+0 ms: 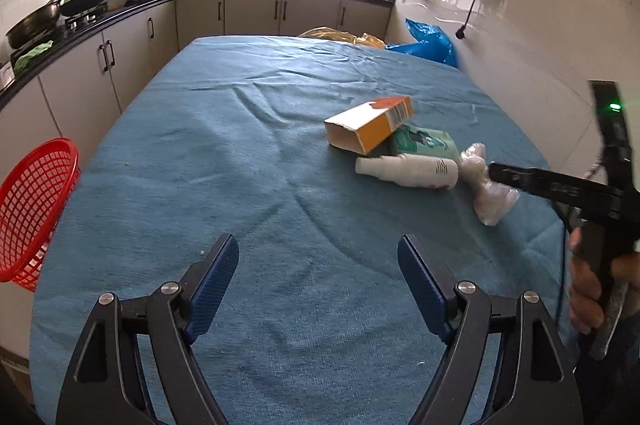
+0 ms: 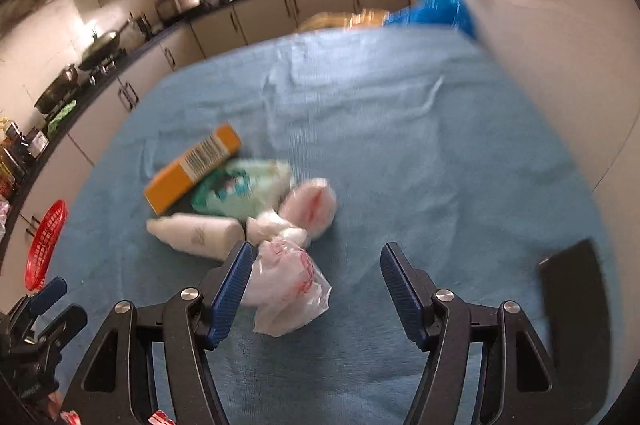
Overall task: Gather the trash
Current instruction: 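Move both open grippers back over the remaining trash, then grasp the white plastic bags with the right gripper while the left gripper grasps the white spray bottle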
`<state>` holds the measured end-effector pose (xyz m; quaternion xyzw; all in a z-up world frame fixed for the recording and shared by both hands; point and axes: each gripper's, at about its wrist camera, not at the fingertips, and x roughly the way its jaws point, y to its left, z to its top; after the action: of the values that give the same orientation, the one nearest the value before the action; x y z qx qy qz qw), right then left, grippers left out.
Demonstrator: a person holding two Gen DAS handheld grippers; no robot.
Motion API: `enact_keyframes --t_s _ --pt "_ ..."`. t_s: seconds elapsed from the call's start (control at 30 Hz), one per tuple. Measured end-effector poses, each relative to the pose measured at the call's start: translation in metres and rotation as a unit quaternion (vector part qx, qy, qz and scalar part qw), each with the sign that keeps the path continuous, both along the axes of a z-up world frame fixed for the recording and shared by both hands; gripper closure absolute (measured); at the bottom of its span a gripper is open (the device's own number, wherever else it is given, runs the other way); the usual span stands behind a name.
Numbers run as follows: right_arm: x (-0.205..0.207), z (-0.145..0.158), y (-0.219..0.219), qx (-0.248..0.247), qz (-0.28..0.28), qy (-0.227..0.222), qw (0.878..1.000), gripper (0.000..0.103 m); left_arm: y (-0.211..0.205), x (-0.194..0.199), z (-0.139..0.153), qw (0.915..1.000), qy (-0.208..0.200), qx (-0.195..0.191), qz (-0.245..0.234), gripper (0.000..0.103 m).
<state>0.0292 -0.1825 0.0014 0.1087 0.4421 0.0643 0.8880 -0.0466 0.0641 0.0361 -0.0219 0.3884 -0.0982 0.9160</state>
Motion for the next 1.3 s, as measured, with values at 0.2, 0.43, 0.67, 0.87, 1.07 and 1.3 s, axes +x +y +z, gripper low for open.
enact_keyframes --t_s 0.2,0.43,0.67,0.87,1.07,1.3 --pt "0.013 -0.009 0.026 0.008 0.023 0.025 0.999 0.068 0.006 0.001 -0.002 1.0 0.001 -0.003 0.004 0.022" --pt "0.005 -0.012 0.062 0.0 0.086 0.0 0.996 0.071 0.026 0.003 -0.002 0.9995 0.002 -0.02 0.025 0.022" --pt "-0.028 0.003 0.098 0.077 0.23 -0.031 0.97 0.071 0.045 0.009 -0.001 0.9974 0.014 -0.053 0.046 0.022" --pt "-0.028 0.009 0.07 0.063 0.15 -0.073 0.984 0.071 0.045 0.017 -0.001 0.9954 0.031 -0.078 0.046 0.022" --pt "-0.03 0.009 0.056 0.083 0.127 -0.082 0.985 0.071 0.011 0.036 0.003 0.9979 0.028 -0.046 0.035 0.022" --pt "-0.028 0.012 0.049 0.098 0.112 -0.087 0.985 0.071 -0.021 0.067 -0.013 0.9981 0.055 -0.016 0.021 0.053"
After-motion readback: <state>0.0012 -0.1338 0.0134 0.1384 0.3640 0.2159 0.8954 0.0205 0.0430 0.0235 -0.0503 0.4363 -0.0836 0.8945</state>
